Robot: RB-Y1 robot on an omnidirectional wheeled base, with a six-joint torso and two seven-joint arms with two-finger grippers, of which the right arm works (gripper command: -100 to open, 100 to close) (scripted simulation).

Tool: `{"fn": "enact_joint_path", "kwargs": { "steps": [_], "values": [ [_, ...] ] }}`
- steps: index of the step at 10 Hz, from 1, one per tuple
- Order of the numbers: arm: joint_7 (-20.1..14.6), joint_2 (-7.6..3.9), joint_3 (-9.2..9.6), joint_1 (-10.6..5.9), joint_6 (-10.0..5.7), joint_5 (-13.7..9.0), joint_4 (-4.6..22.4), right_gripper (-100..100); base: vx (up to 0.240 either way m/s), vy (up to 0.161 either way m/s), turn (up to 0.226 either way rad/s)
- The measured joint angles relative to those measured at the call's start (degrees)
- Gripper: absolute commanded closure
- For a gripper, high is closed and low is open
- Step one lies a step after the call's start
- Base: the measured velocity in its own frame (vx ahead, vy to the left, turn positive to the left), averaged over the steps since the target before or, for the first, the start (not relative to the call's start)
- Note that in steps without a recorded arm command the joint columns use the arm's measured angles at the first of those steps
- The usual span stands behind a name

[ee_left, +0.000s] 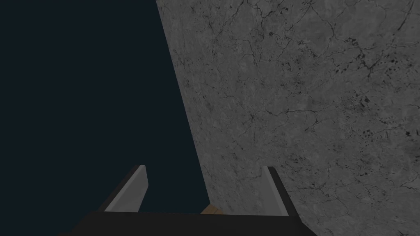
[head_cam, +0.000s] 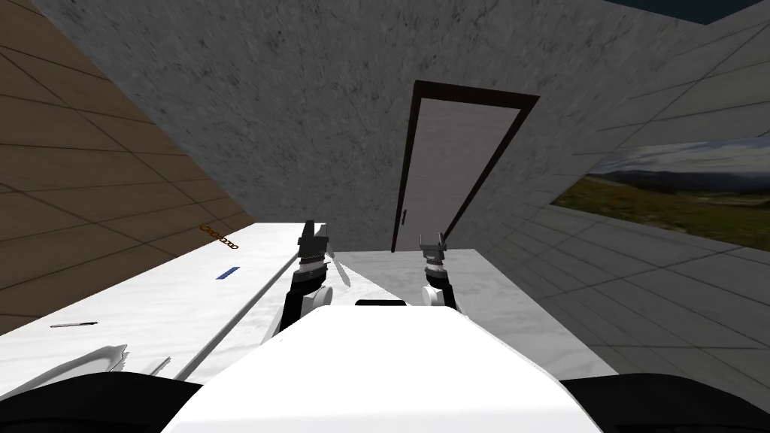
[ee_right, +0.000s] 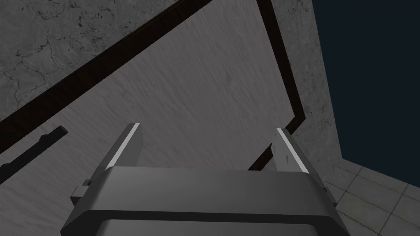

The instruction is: Pull the door open

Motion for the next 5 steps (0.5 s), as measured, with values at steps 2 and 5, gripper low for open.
{"fn": "enact_joint_path", "kwargs": {
  "steps": [2, 5],
  "values": [
    [-2.2, -0.56, 0.78, -0.6, 0.07, -1.7, 2.1, -100, 0.098, -0.018, 0.069],
    [-5.9, -1.61, 1.97, -1.17, -0.79, -4.3, 5.7, -100, 0.102, -0.019, 0.065]
  ]
}}
